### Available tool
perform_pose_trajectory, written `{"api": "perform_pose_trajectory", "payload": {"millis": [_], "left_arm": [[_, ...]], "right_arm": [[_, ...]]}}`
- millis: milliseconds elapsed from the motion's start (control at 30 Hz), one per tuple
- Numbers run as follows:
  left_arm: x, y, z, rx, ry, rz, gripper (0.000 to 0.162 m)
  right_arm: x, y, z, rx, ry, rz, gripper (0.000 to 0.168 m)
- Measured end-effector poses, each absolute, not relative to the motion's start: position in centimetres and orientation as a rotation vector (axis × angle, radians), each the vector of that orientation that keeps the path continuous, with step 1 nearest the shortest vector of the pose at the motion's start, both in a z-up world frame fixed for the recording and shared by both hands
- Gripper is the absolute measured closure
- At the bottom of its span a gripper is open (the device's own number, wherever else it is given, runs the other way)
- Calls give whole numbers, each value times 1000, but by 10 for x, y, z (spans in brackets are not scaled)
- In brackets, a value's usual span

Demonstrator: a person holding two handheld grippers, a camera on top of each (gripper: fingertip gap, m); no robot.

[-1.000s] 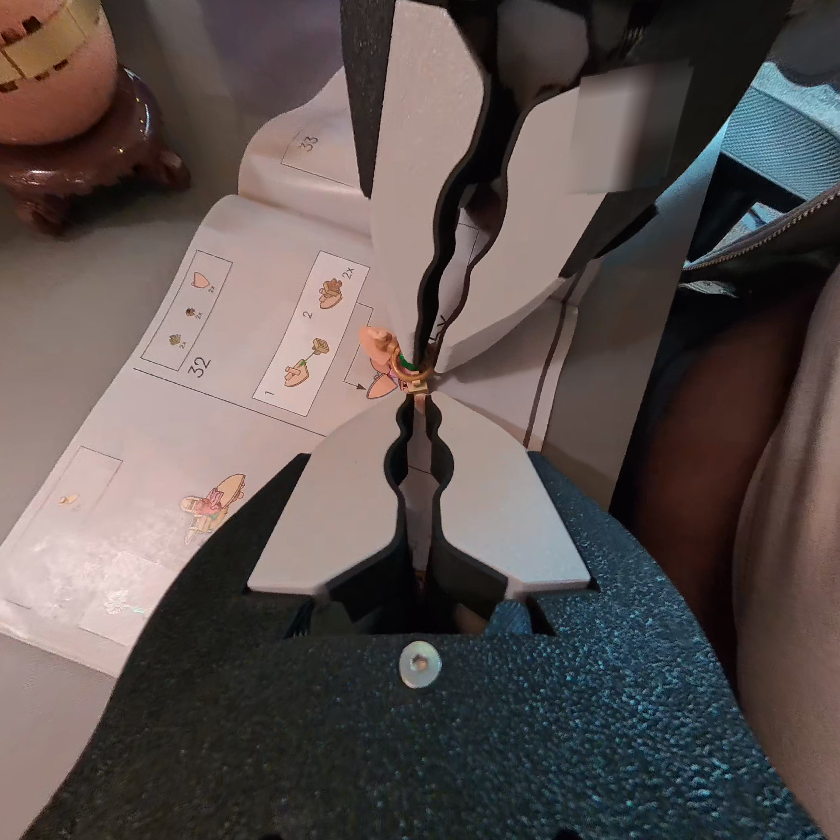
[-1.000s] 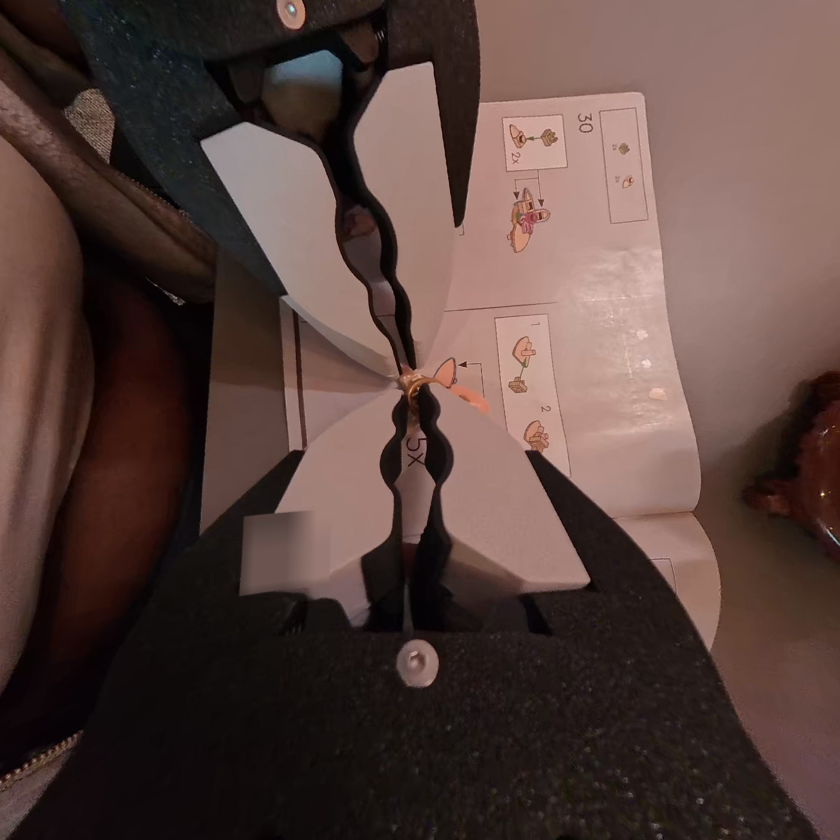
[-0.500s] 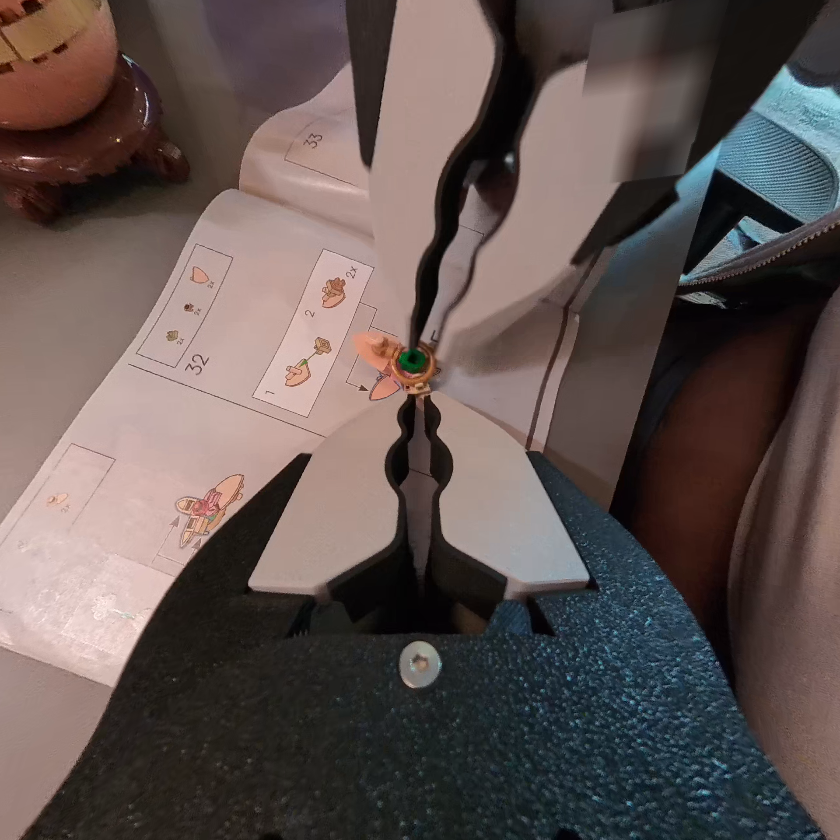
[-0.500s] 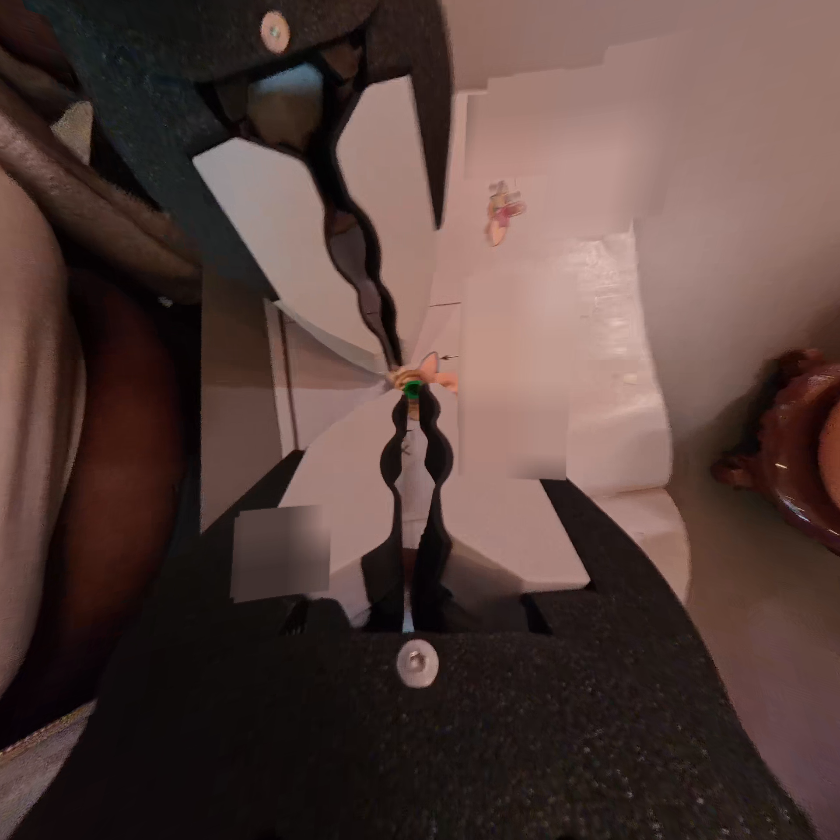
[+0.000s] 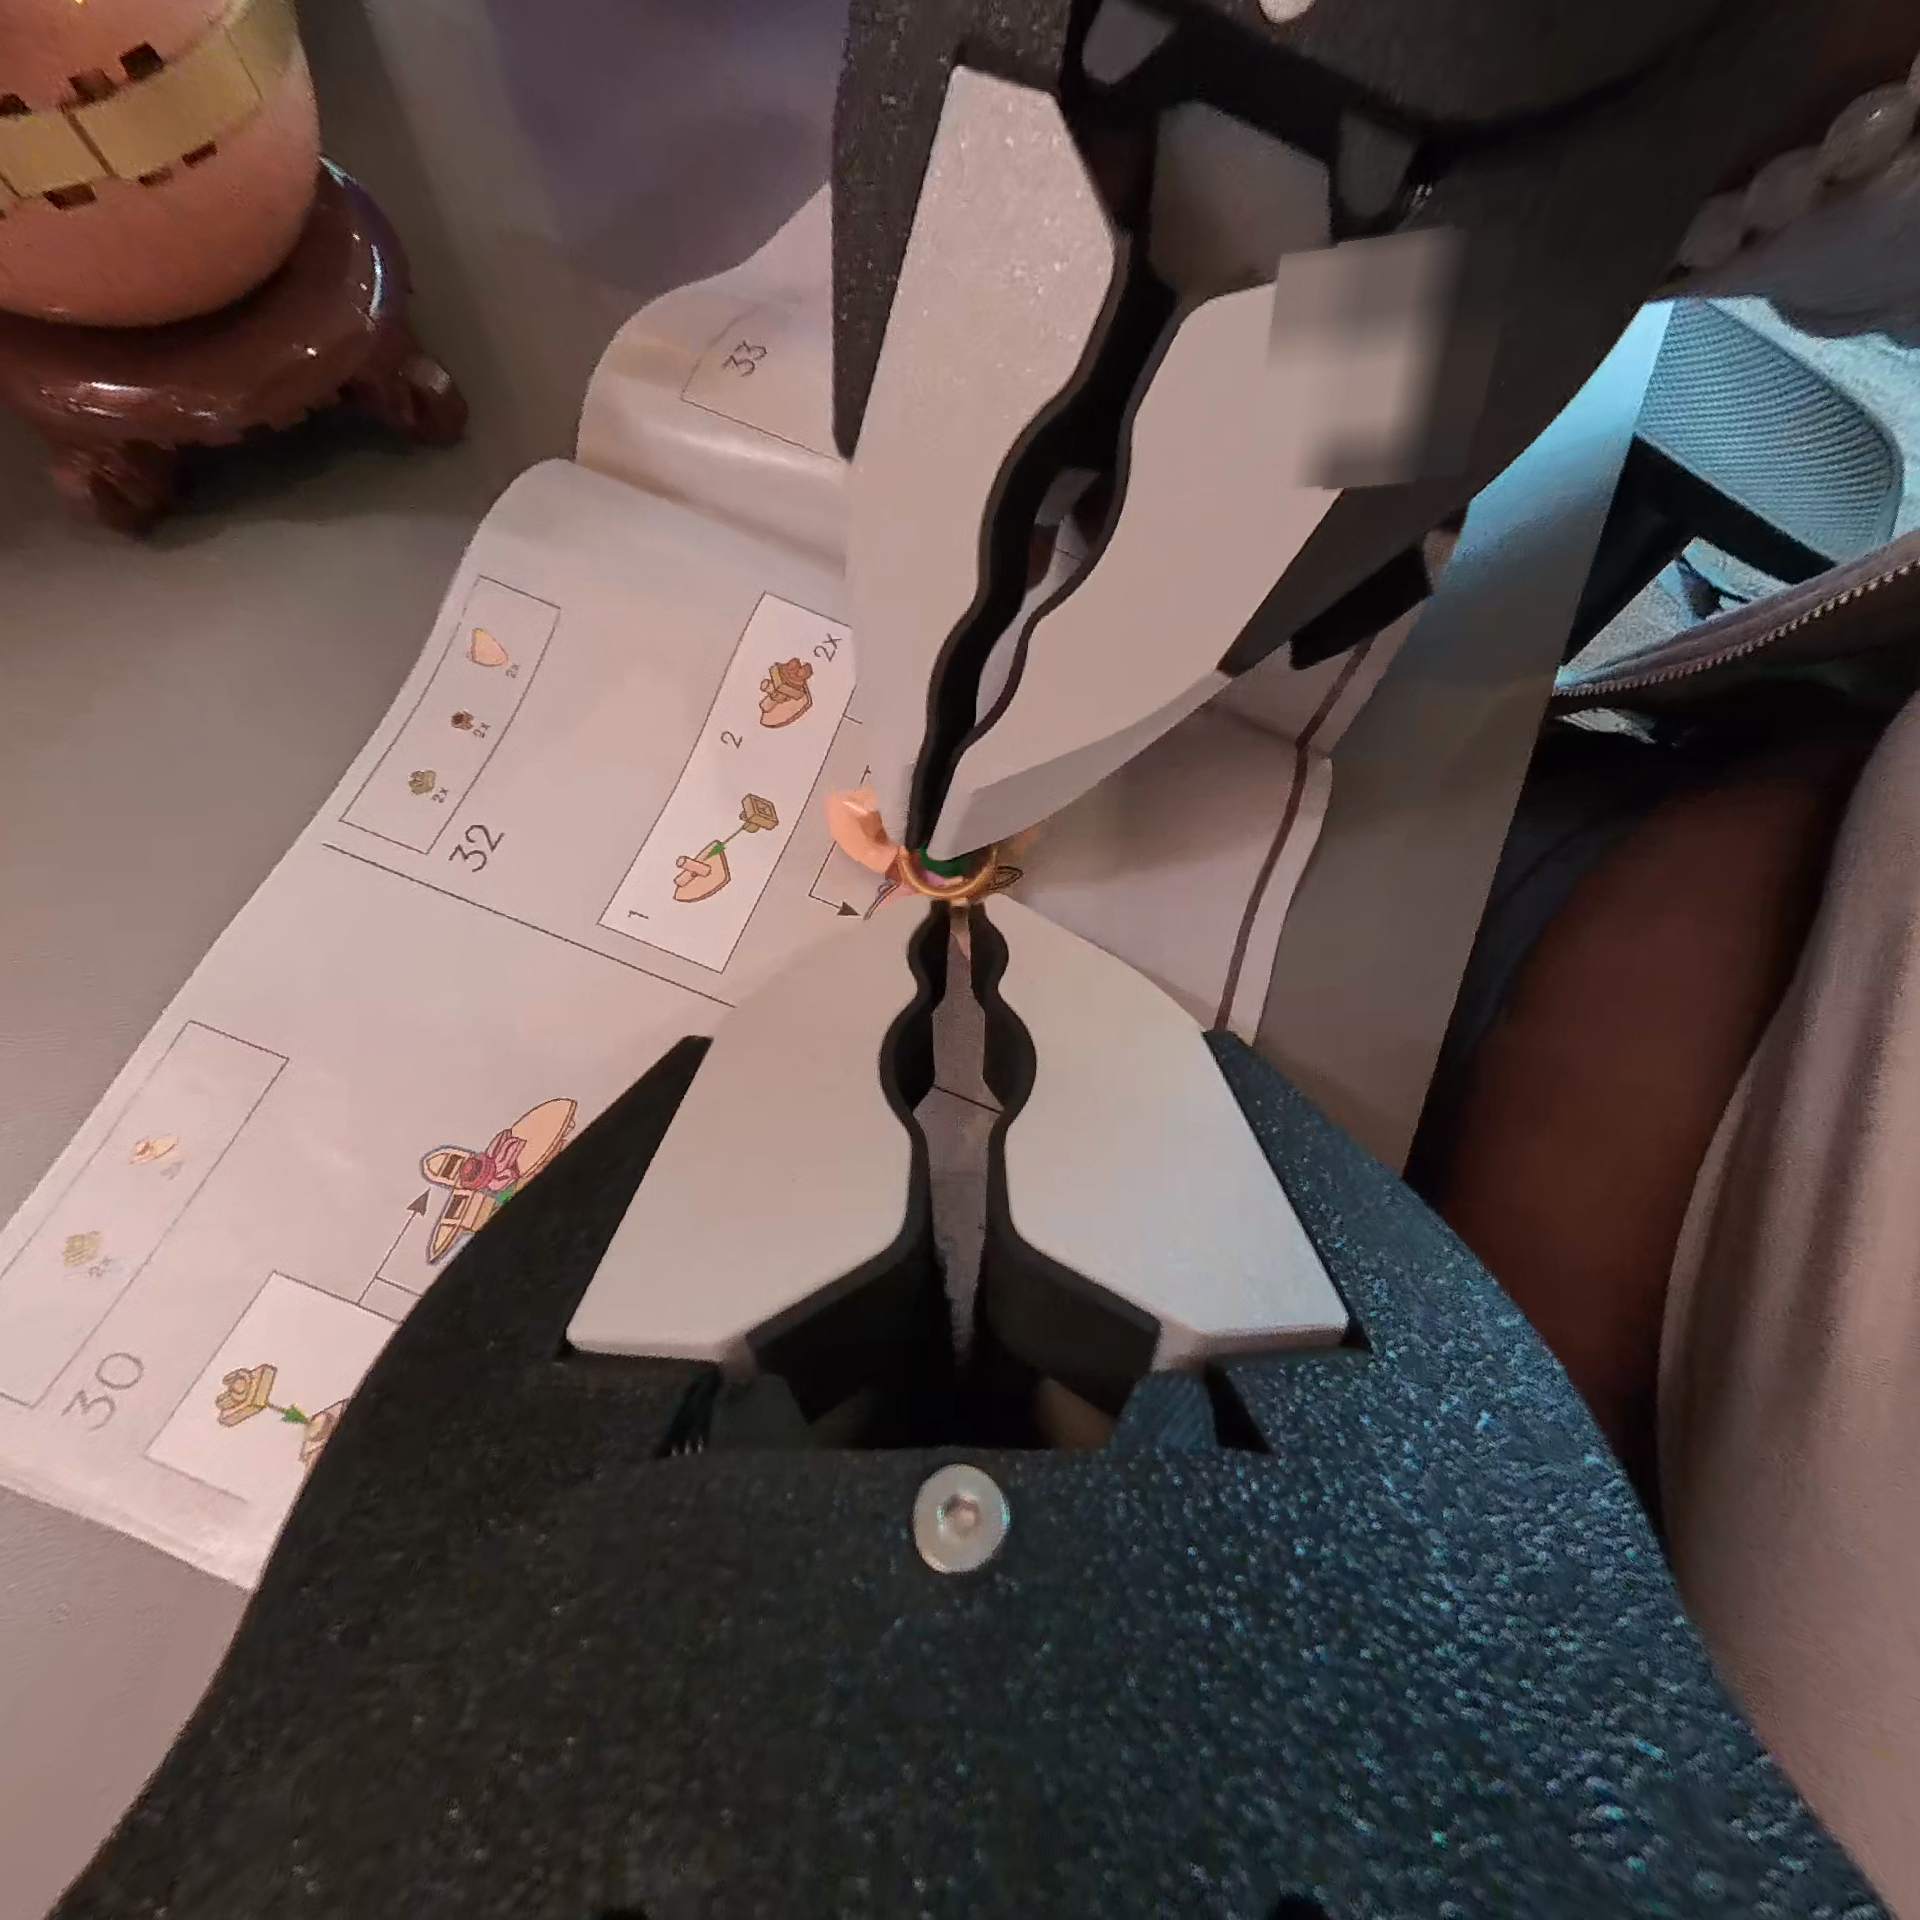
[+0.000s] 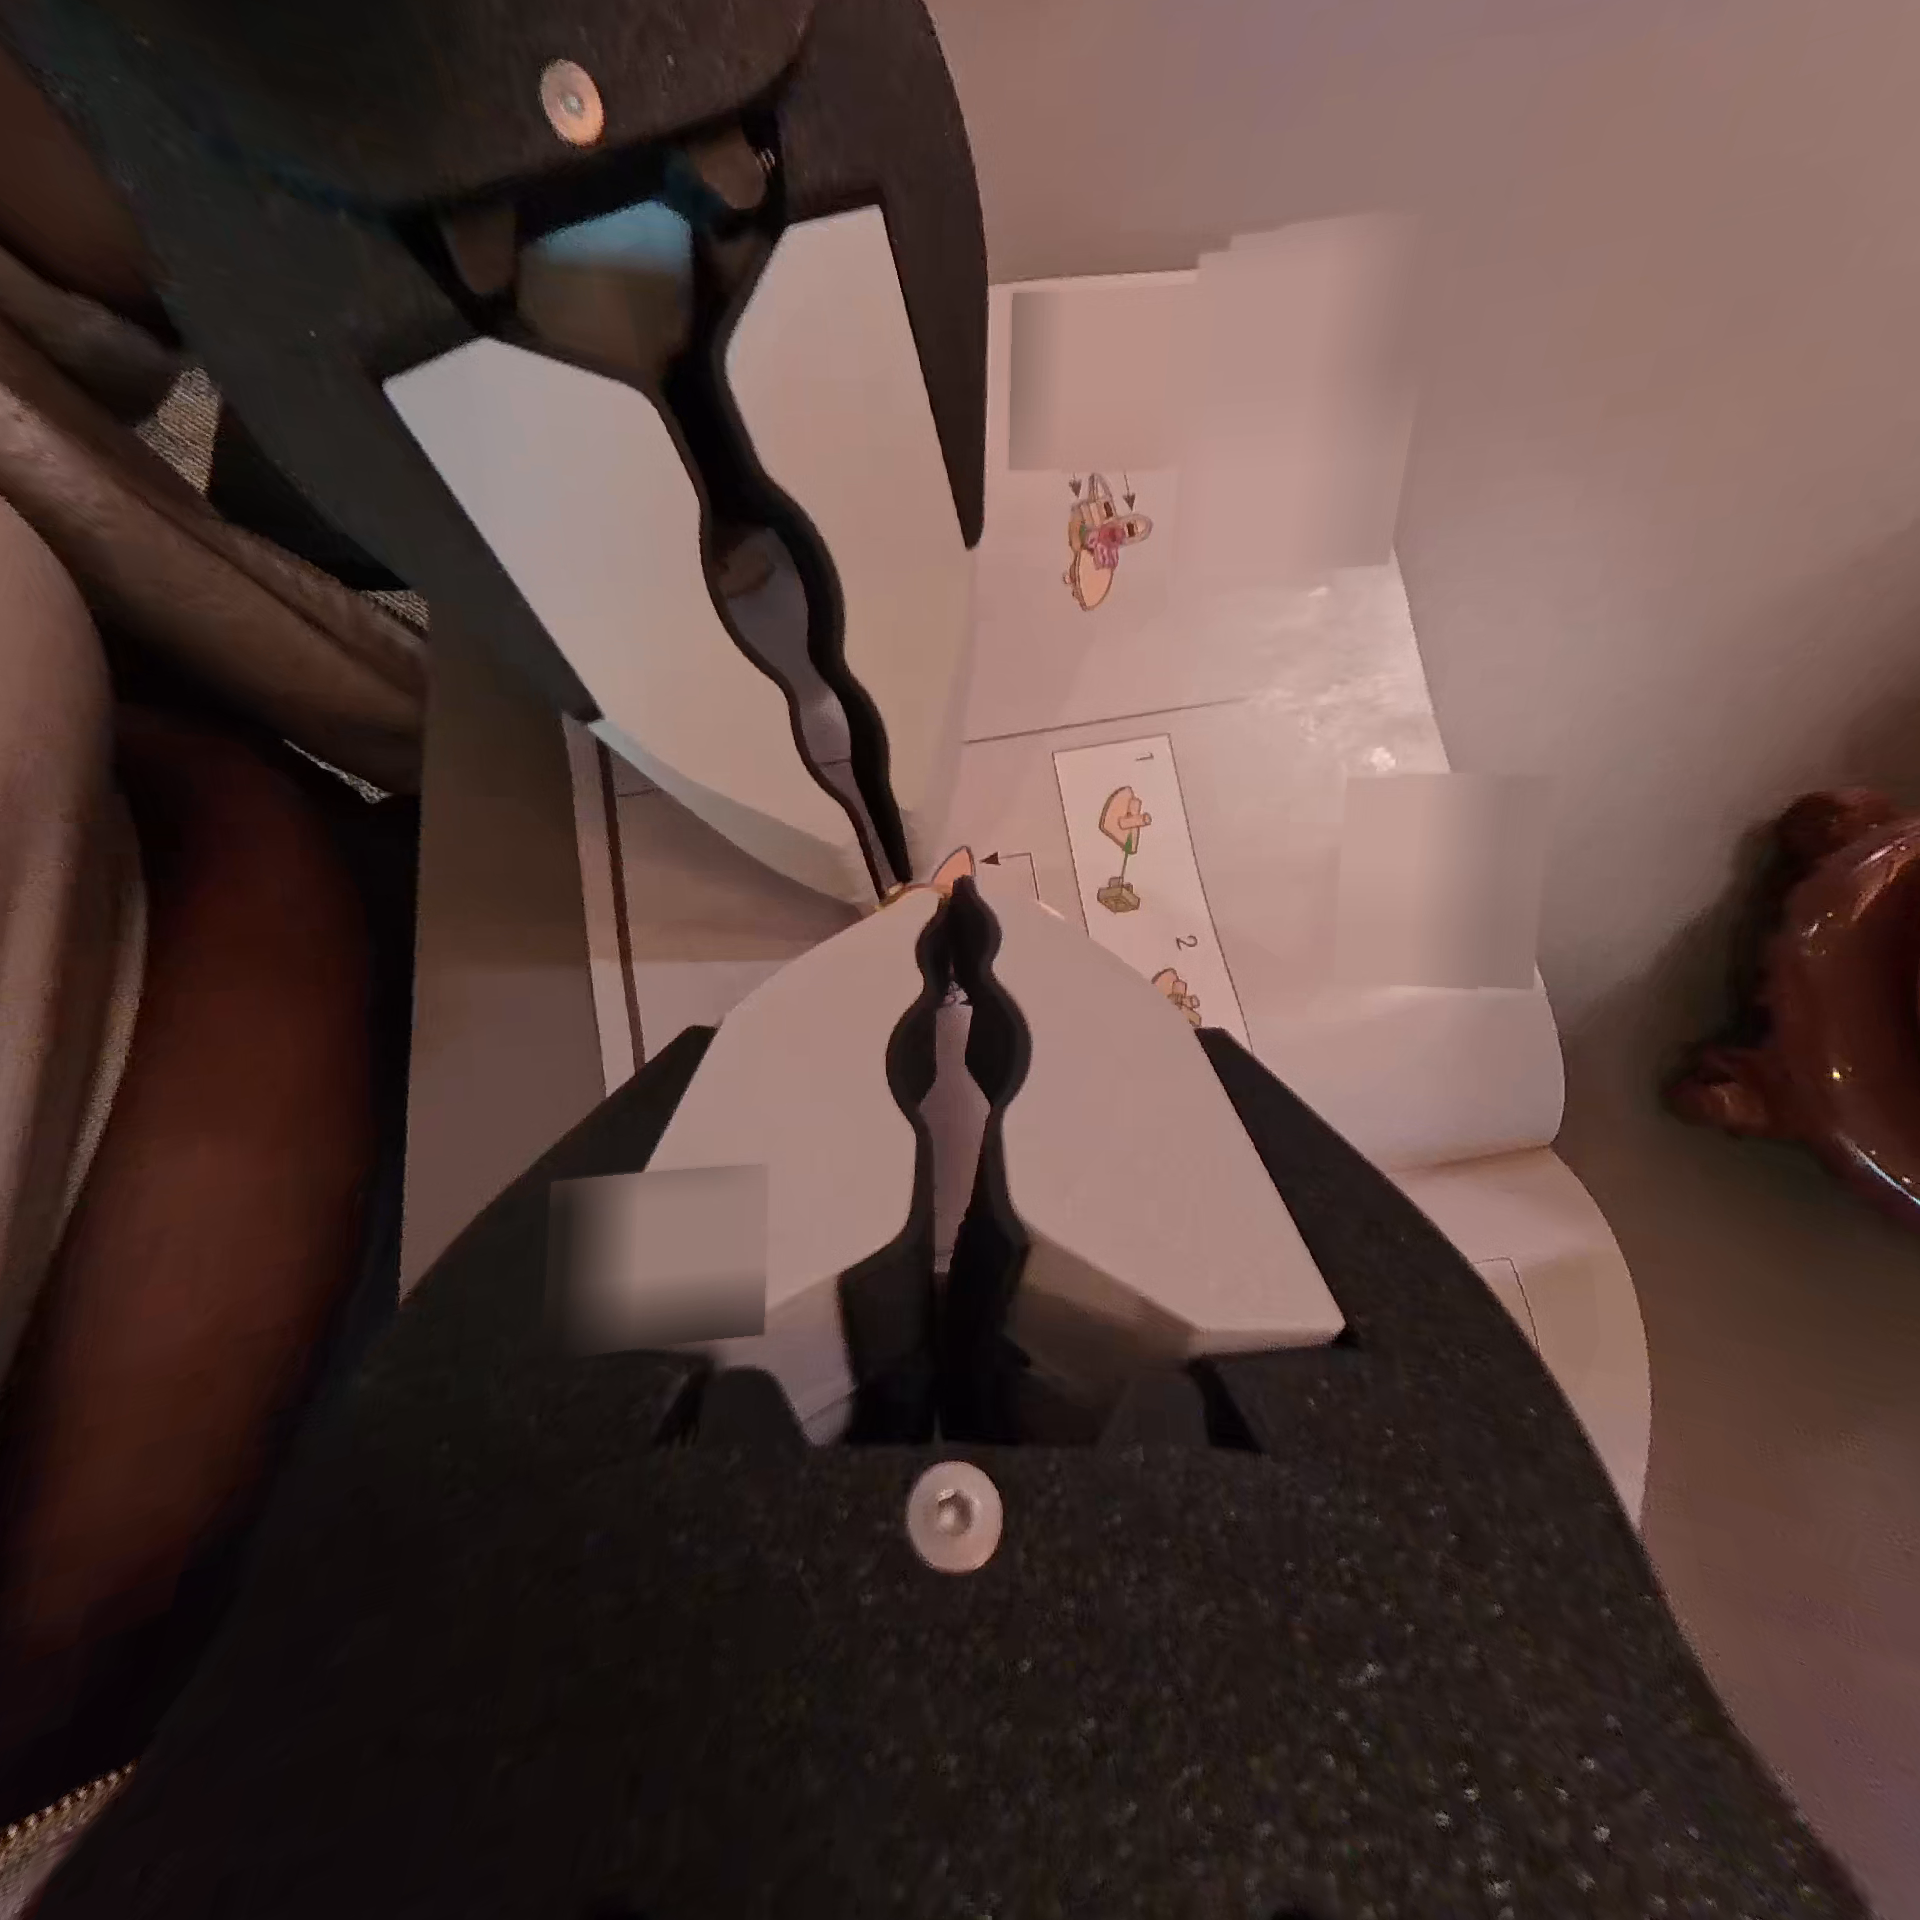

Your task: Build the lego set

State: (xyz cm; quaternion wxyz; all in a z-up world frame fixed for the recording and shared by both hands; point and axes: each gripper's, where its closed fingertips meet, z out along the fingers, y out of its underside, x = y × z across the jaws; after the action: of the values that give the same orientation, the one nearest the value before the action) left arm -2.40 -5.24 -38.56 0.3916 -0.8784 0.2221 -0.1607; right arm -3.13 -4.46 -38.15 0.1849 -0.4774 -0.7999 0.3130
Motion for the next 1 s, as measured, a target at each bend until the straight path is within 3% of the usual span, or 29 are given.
{"api": "perform_pose_trajectory", "payload": {"millis": [1000], "left_arm": [[-23, -54, -386, -2220, 578, -418, 159]], "right_arm": [[-29, -49, -382, -1184, -2315, 499, 168]]}}
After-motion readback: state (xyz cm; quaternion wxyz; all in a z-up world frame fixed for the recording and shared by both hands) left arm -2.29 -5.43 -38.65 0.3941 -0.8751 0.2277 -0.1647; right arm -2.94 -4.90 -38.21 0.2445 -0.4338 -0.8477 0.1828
